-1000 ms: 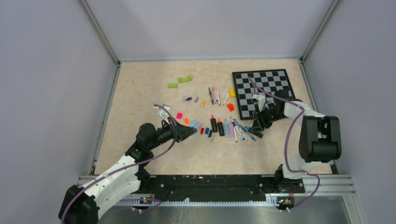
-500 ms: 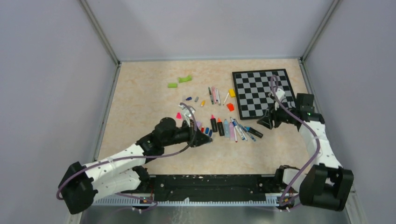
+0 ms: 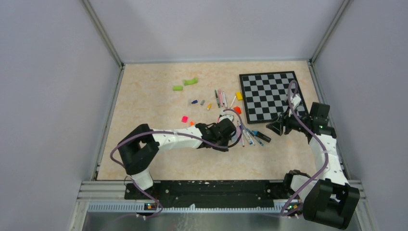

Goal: Open the pen caps
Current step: Place the pen cap at the center of the board.

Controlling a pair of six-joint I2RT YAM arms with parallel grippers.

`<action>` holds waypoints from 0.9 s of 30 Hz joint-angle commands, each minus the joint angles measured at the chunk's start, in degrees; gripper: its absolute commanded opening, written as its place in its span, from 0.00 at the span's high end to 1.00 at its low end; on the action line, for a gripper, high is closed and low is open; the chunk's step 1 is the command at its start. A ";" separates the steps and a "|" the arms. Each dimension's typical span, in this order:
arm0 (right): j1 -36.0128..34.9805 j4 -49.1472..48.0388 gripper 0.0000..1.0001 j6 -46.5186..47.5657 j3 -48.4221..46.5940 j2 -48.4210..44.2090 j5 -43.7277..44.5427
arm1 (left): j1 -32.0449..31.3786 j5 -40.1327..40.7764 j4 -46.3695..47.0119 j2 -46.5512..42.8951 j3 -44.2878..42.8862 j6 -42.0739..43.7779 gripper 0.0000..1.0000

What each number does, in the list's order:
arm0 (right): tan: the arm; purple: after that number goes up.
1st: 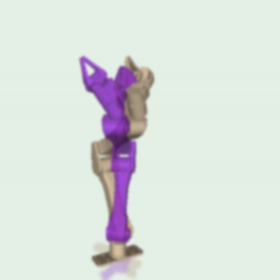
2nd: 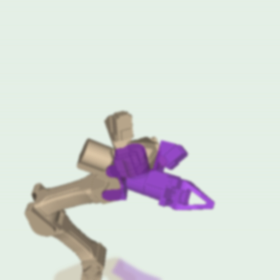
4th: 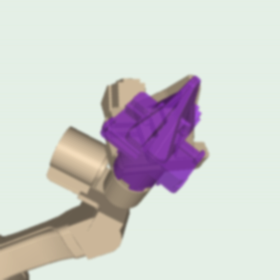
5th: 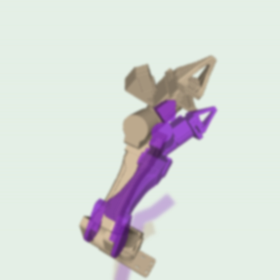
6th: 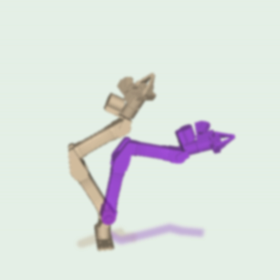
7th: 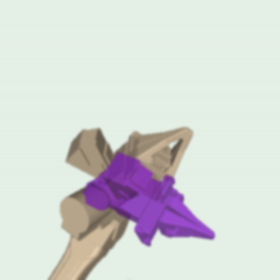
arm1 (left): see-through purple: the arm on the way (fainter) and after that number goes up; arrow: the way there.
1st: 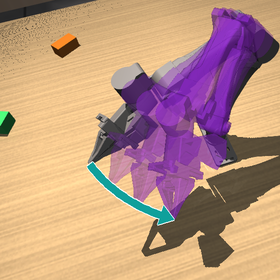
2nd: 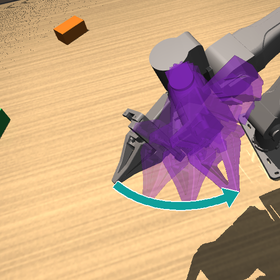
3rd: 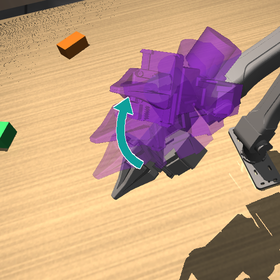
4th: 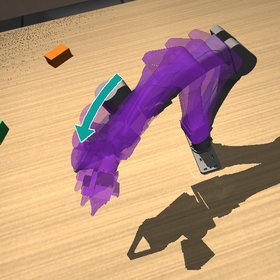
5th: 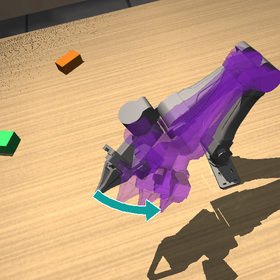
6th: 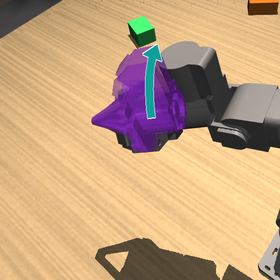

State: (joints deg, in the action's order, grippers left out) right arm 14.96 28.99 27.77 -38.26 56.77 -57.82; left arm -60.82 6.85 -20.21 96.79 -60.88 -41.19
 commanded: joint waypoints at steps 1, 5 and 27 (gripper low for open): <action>0.77 -2.14 0.53 0.04 -0.36 -0.15 -1.70 | -0.42 4.65 -5.03 3.88 -5.71 2.76 0.80; 0.75 -2.00 0.53 0.31 -0.32 -0.08 -1.47 | -0.42 6.23 -7.65 8.54 -9.76 5.35 0.74; 3.83 3.79 0.48 1.44 -6.66 -2.70 4.11 | 4.79 3.34 -5.78 -14.18 -11.95 25.29 0.24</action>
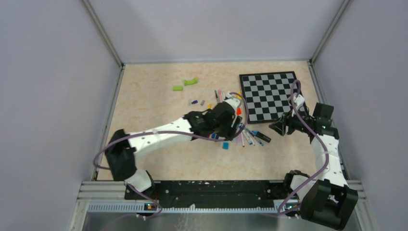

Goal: Open the pen caps
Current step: Place the pen cap at the center of the board, then reset both arms

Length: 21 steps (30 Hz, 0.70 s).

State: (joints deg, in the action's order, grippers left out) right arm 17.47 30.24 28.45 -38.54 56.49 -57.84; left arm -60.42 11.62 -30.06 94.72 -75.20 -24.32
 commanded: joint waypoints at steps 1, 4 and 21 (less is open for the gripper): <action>1.30 4.92 0.45 1.25 -8.90 -2.82 6.64 | 7.57 -4.04 4.85 -15.20 3.79 9.06 0.19; 1.33 11.30 0.36 2.20 -16.22 -3.90 12.15 | 20.85 -15.78 8.38 -24.81 8.67 8.88 0.05; 1.34 10.78 0.05 -26.18 -47.82 -4.34 16.91 | 44.76 -28.23 -3.25 -39.88 -5.66 10.72 0.01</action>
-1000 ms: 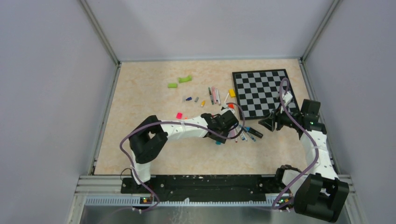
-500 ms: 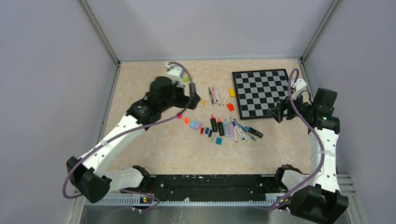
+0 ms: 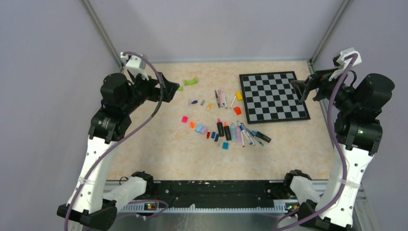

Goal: Open the pen caps
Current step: Reset both arms

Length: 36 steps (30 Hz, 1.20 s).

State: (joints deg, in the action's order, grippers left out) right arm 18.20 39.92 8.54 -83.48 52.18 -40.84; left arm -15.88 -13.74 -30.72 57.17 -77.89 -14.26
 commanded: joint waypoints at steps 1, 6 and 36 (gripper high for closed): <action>0.61 0.71 0.05 -7.10 -2.75 -0.47 0.46 | 0.20 -2.83 -2.79 -2.71 -3.04 0.57 0.01; 0.66 -3.24 0.05 -11.42 1.92 -4.13 3.17 | 0.17 -2.72 -3.43 -4.30 -2.75 -0.14 0.01; 0.65 -6.72 0.04 -14.92 11.65 -10.60 7.62 | 0.19 -6.34 -2.41 -8.45 0.82 -4.61 0.01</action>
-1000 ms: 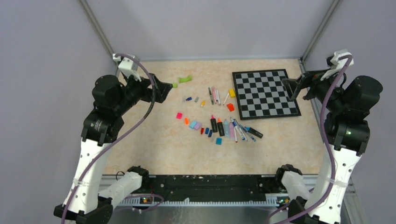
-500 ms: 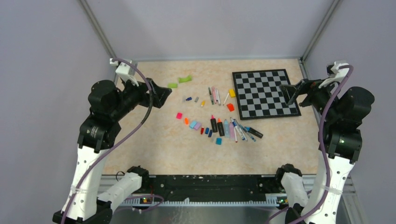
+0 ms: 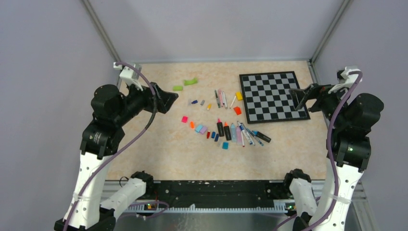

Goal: Open the pen caps
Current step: Reset both arms

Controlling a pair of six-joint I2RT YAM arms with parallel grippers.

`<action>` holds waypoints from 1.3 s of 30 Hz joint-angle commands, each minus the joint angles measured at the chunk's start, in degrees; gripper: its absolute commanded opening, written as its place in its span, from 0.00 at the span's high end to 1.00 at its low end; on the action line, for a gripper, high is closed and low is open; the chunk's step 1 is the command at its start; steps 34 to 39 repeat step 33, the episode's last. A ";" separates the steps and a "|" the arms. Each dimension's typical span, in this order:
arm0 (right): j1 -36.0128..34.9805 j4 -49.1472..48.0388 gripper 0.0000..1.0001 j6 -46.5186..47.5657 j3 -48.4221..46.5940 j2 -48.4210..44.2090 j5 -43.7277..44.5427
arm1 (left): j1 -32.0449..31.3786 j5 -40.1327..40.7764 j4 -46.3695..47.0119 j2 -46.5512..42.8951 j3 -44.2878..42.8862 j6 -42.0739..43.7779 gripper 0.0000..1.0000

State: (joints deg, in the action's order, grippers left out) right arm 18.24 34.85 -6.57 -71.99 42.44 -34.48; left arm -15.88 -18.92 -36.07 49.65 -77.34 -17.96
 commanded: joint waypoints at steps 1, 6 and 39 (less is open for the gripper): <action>0.55 -1.55 0.04 0.25 0.14 -0.86 1.21 | 0.16 -1.27 3.20 -1.04 0.40 -1.08 0.01; 0.57 -1.34 0.04 0.32 0.73 -1.10 1.30 | 0.16 -2.19 4.52 -1.63 1.58 -2.26 0.01; 0.63 -0.38 0.04 -0.60 0.93 -1.20 1.34 | 0.20 -4.22 10.84 -4.67 9.25 -6.74 0.01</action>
